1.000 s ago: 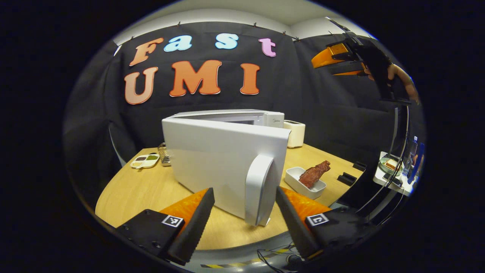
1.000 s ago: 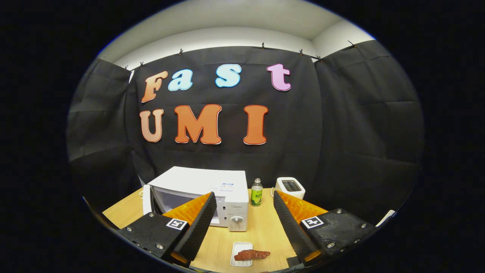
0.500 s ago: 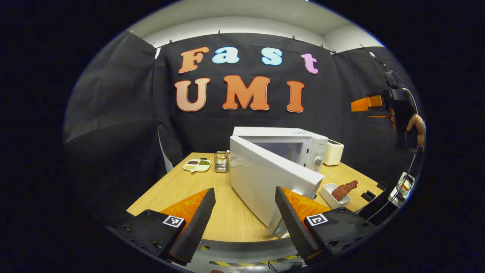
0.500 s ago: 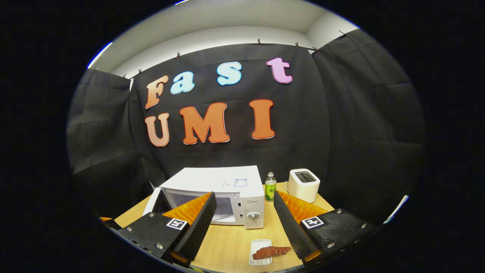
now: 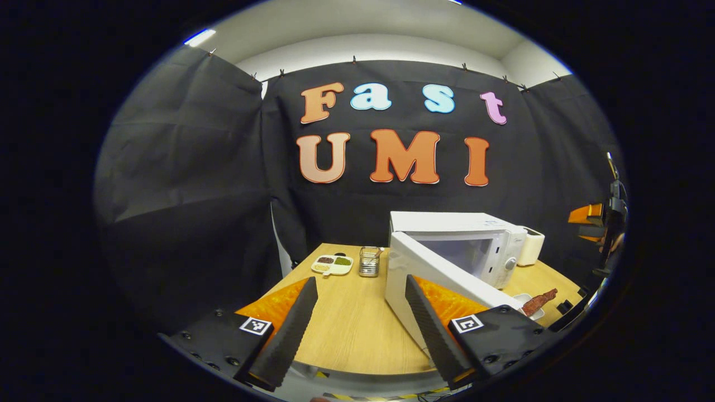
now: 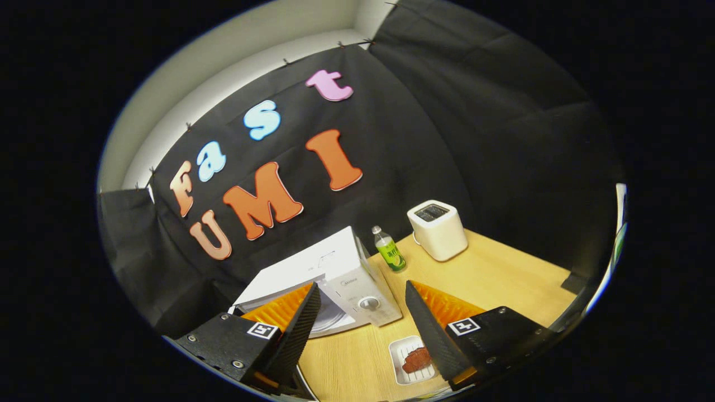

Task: Open the microwave oven with the left hand, put the food in, and close the microwave oven.

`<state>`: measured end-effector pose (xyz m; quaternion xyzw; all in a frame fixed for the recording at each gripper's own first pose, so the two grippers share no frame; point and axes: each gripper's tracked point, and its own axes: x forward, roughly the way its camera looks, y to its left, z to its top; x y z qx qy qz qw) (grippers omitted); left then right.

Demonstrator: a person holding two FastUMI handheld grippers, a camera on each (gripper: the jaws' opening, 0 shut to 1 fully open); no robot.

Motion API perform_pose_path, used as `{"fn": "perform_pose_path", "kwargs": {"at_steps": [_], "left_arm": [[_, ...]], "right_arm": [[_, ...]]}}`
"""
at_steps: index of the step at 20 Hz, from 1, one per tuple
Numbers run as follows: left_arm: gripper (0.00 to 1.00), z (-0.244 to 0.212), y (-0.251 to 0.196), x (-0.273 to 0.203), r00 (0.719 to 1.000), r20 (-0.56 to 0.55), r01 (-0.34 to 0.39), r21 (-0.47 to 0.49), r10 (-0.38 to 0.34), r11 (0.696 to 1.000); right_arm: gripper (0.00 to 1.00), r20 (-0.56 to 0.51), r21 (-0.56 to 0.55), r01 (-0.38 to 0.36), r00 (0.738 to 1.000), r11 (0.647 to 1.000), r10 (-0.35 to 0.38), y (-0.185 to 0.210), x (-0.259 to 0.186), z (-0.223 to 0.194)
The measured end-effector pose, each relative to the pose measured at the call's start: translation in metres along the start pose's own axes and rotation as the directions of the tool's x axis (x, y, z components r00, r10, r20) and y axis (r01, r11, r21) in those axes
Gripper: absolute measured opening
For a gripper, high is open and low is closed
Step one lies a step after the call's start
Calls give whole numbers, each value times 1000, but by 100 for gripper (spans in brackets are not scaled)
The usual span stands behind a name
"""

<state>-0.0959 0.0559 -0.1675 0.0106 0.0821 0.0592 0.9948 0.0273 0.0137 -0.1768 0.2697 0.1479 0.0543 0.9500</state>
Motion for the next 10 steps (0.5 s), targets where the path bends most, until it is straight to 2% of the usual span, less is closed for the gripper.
{"fn": "perform_pose_path", "kwargs": {"at_steps": [1,5,6,7,10], "left_arm": [[100,4,1,2,1000,2,-2,-1,2,1000],[100,9,5,6,1000,0,-7,14,7,1000],[96,9,5,6,1000,0,-6,19,6,1000],[100,10,4,7,1000,1,-4,19,4,1000],[96,6,2,13,1000,-17,10,-1,-10,1000]], "right_arm": [[95,-16,50,24,1000,998,-23,-13,3,-6],[94,-91,179,109,991,978,-94,-59,11,-49],[94,-112,194,127,988,973,-106,-66,11,-60],[94,-130,206,141,985,968,-115,-71,11,-70],[94,-188,212,181,972,960,-142,-84,13,-100]]}}
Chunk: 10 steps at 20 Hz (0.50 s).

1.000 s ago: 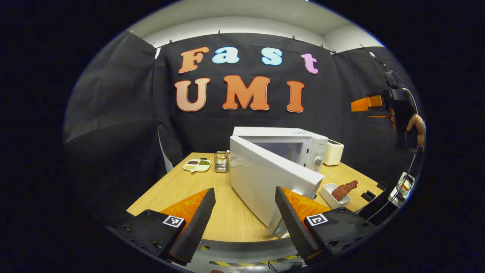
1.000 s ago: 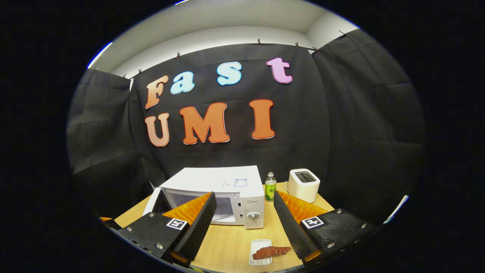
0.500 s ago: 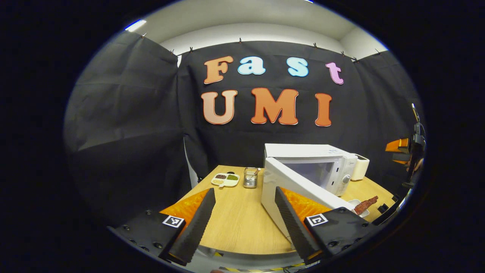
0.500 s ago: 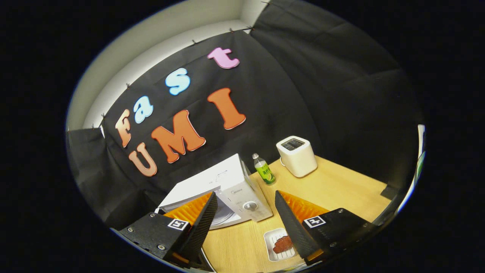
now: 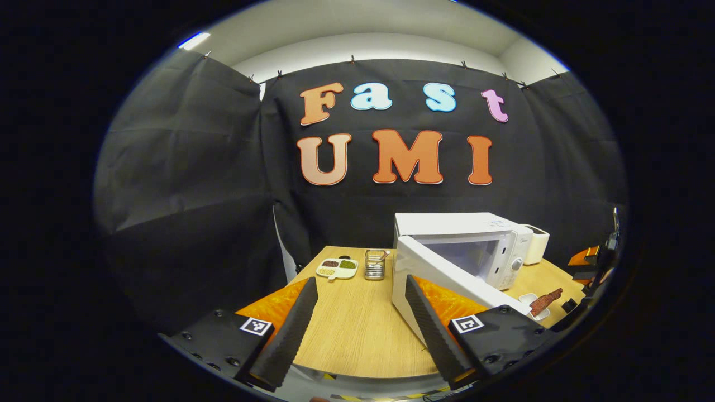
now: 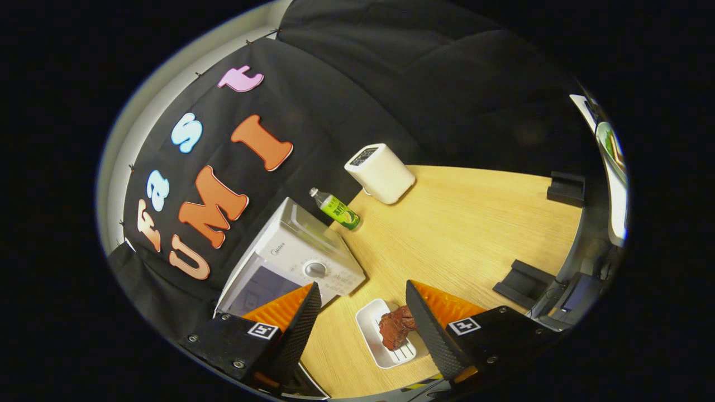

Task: Open the microwave oven with the left hand, put the food in, and close the microwave oven.

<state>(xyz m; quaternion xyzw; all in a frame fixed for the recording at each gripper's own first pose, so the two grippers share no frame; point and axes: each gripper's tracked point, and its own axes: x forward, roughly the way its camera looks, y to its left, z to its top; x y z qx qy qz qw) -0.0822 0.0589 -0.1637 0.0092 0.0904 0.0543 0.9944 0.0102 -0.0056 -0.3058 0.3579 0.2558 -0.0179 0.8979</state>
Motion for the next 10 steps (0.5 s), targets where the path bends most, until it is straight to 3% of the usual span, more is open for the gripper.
{"fn": "perform_pose_path", "kwargs": {"at_steps": [3,4,6,10], "left_arm": [[96,0,-1,5,1000,-1,1,-2,-1,1000],[100,0,-1,7,1000,-1,3,5,-3,1000],[100,-1,-3,9,1000,-7,8,12,-8,1000],[96,-5,0,11,1000,-19,1,2,-1,1000]], "right_arm": [[94,-47,-12,27,999,1000,-27,-13,6,-21],[94,-65,-14,31,997,999,-32,-16,8,-27],[88,-84,-7,37,996,999,-37,-21,8,-33],[60,-91,28,61,994,998,-58,-25,21,-36]]}}
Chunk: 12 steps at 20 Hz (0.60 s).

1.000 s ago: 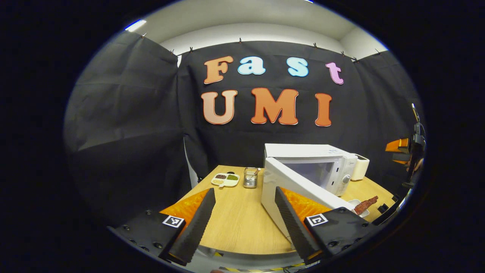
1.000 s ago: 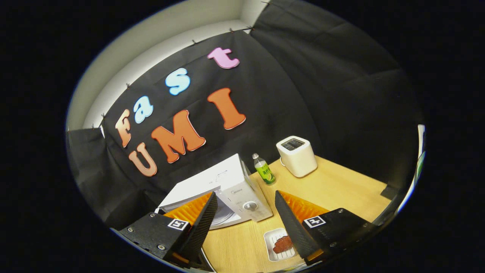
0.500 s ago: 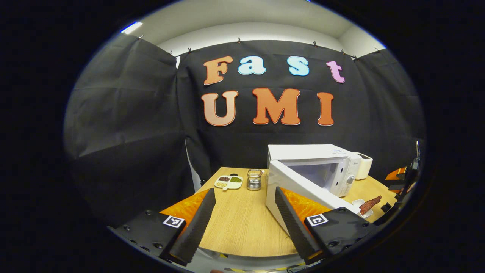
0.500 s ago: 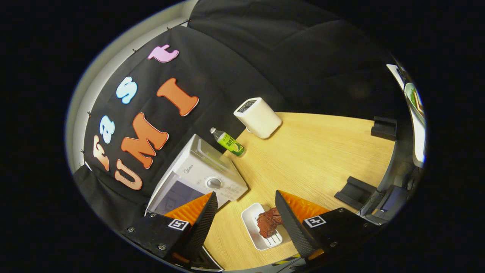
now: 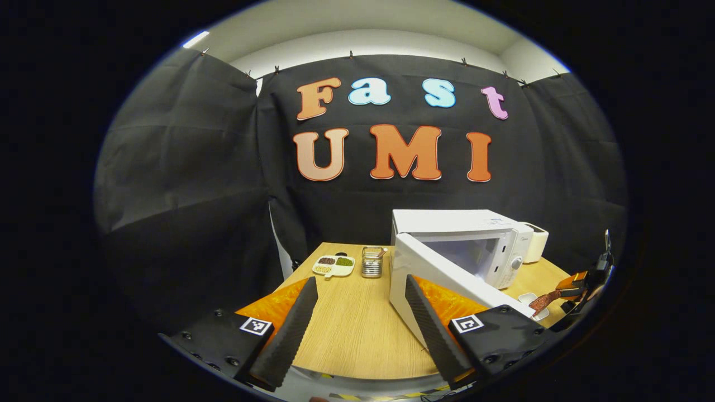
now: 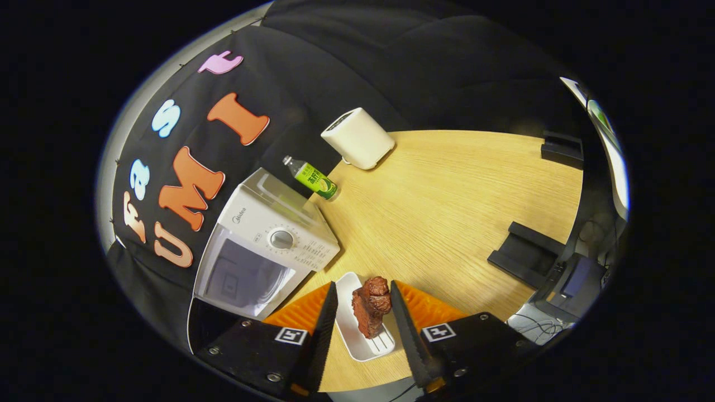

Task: Open the microwave oven with the left hand, put the food in, and close the microwave oven.

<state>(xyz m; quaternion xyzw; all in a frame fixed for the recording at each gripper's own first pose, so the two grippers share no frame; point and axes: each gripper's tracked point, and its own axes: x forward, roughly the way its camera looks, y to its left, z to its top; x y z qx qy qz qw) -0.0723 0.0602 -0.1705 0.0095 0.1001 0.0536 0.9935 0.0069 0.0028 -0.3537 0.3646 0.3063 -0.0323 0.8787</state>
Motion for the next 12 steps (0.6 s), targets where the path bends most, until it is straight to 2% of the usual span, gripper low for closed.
{"fn": "perform_pose_path", "kwargs": {"at_steps": [1,2,3,4,7,9,12], "left_arm": [[96,-3,2,-1,1000,-4,-5,-3,5,1000],[96,-5,3,-2,1000,-9,-10,-3,10,1000],[100,-7,6,-2,1000,-15,-16,-1,16,1000],[96,-10,8,-4,1000,-18,-21,-1,21,1000],[96,-12,14,-7,999,-19,-31,-5,31,1000],[96,-12,17,-5,999,-15,-38,-5,38,999],[96,-12,19,-4,999,-12,-40,-13,40,999]], "right_arm": [[48,0,10,-2,1000,1000,2,1,1,0],[42,0,17,1,1000,1000,-1,0,2,2],[24,-3,30,-6,1000,1000,7,0,1,3],[21,-6,47,-30,1000,998,30,7,1,3],[6,-3,115,-69,998,991,70,21,-12,5],[0,2,100,-73,997,992,73,28,-12,5],[0,4,92,-96,995,991,96,47,-21,13]]}}
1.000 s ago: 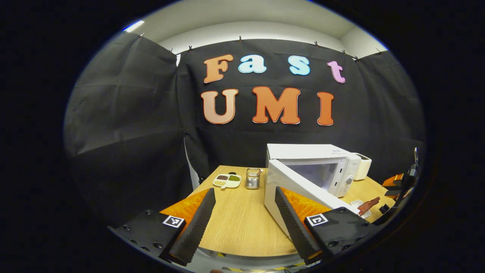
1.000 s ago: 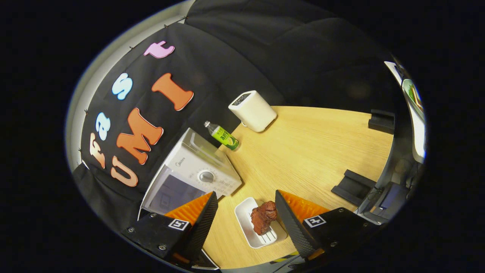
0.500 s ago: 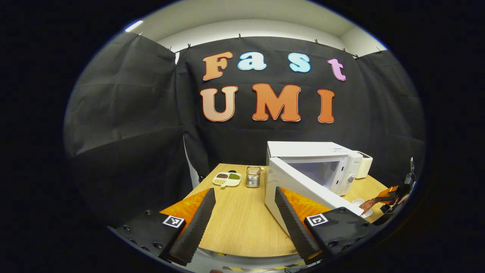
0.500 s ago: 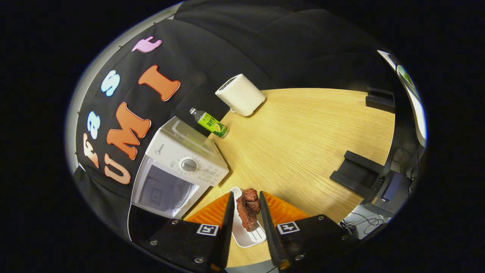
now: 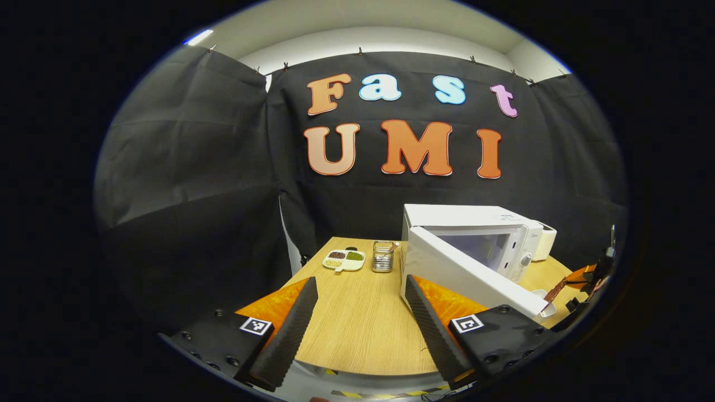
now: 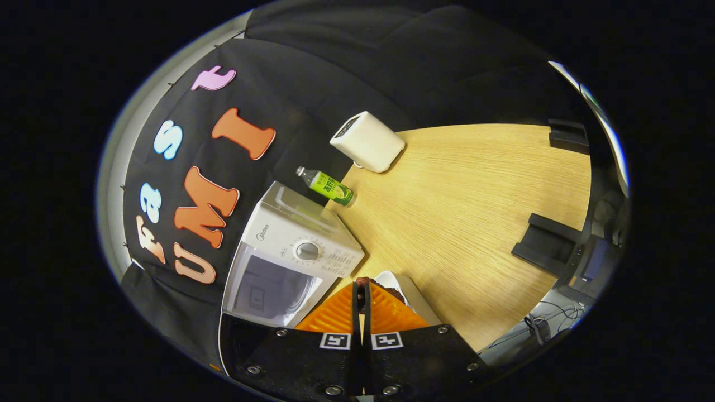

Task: Open the microwave oven with the left hand, put the food in, and close the microwave oven.

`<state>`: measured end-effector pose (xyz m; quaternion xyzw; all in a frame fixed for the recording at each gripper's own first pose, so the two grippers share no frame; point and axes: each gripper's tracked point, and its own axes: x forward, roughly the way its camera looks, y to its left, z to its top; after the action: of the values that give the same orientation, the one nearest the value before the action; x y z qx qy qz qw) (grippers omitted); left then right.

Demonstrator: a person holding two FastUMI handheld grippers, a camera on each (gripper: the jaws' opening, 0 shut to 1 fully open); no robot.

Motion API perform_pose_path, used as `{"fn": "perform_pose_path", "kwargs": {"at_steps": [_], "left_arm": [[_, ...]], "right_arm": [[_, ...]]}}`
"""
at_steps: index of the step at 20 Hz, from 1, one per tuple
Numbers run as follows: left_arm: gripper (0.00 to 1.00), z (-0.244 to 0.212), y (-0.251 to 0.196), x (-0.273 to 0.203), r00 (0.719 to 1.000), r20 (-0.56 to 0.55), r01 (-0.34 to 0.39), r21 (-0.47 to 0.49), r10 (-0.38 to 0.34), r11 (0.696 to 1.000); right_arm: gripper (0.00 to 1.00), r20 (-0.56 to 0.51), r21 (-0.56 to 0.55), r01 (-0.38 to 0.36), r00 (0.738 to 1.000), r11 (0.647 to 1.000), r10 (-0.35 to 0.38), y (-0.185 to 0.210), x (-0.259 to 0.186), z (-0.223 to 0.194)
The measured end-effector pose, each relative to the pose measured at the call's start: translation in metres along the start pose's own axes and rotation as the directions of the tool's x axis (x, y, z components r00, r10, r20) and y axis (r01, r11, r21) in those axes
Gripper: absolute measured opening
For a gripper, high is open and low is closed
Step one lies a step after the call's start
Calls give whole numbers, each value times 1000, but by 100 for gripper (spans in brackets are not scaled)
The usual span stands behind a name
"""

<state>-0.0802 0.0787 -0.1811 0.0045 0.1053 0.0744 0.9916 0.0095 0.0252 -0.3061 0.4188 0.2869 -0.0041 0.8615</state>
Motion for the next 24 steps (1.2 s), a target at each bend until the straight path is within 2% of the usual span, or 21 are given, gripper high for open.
{"fn": "perform_pose_path", "kwargs": {"at_steps": [1,2,3,5,6,7,9,10,11,12,13,14,15,16,17,20,21,22,24], "left_arm": [[96,0,1,2,1000,0,0,-2,0,1000],[100,-3,0,3,1000,-2,0,-6,0,1000],[96,-6,1,5,1000,-5,-1,-10,1,1000],[100,-10,2,8,1000,-14,0,-21,-1,1000],[96,-12,1,8,1000,-19,0,-27,0,1000],[96,-14,2,10,1000,-23,-3,-31,2,1000],[96,-14,4,10,1000,-24,-9,-33,8,999],[96,-14,4,10,1000,-25,-13,-29,12,999],[96,-16,5,12,999,-29,-17,-25,17,1000],[100,-16,6,11,999,-31,-23,-17,23,1000],[96,-15,8,11,999,-32,-31,-9,31,999],[100,-15,9,9,999,-32,-38,-2,38,999],[100,-14,10,8,999,-32,-44,3,44,999],[96,-15,10,7,998,-31,-50,3,50,999],[96,-15,10,9,998,-33,-55,3,55,999],[96,-18,6,9,997,-43,-57,1,57,998],[100,-19,6,10,997,-44,-57,3,58,998],[96,-19,7,10,997,-47,-60,6,61,998],[96,-22,9,12,996,-51,-68,6,69,998]], "right_arm": [[0,7,-11,-11,1000,1000,11,7,-2,3],[0,21,-10,-34,999,999,34,18,-4,8],[0,26,-14,-47,999,999,47,25,-5,12],[0,16,-74,6,1000,997,-5,13,2,11],[0,-2,-95,61,998,994,-62,-4,6,8],[0,6,-82,106,994,991,-106,-15,6,10],[4,45,-38,137,990,990,-135,-33,13,22],[1,15,-37,140,990,989,-140,-43,20,18],[21,-19,-49,138,990,989,-139,-50,22,11],[25,-39,-68,138,989,988,-141,-55,27,8],[30,-44,-84,134,989,987,-138,-57,32,9],[48,-44,-95,121,991,988,-126,-54,39,10],[60,-45,-98,102,993,990,-107,-48,43,11],[63,-47,-98,84,995,992,-89,-41,49,12],[70,-55,-99,75,995,992,-81,-38,57,11],[78,-100,-92,66,992,994,-75,-34,76,4],[78,-107,-83,65,991,994,-74,-33,81,3],[79,-110,-77,68,991,995,-76,-31,85,3],[66,-108,-75,83,990,994,-91,-33,91,2]]}}
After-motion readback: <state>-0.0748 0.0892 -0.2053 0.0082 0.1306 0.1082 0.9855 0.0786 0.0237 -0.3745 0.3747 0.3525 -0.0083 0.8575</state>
